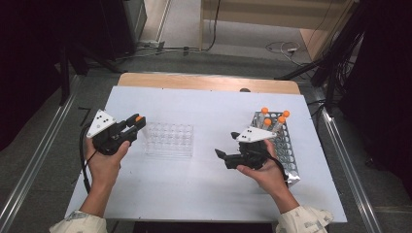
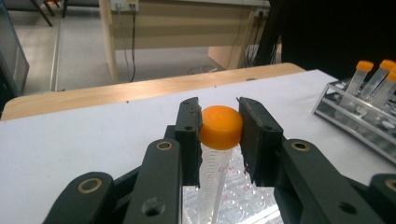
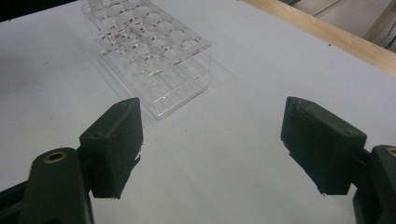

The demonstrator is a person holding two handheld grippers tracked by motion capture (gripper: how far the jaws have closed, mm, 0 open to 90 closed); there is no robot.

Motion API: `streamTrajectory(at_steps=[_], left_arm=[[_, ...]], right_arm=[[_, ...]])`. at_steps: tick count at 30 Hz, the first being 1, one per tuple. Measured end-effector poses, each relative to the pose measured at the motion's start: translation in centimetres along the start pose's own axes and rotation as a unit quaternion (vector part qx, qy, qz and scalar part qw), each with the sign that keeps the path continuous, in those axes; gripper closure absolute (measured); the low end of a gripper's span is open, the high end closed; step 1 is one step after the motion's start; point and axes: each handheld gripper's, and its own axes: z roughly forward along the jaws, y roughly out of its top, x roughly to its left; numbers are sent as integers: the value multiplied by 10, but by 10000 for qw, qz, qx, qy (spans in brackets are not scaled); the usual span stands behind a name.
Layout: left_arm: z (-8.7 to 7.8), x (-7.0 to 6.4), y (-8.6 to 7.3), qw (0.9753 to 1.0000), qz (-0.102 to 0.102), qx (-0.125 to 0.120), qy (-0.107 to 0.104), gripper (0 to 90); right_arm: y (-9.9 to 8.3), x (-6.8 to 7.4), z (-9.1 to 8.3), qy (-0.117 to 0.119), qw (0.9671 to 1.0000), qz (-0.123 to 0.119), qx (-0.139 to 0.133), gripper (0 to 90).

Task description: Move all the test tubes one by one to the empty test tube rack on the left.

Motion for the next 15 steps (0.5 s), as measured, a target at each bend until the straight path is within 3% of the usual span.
streamTrajectory(at_steps=[5,15], left_arm=[[7,-3,-13,9997,87,222,88,711],[12,-5,-25,9990,156,392,173,709]], right_arm=[[0,-1,0,-14,10000,-17,-14,197],[0,-1,-2,-25,10000,-4,-26,197]])
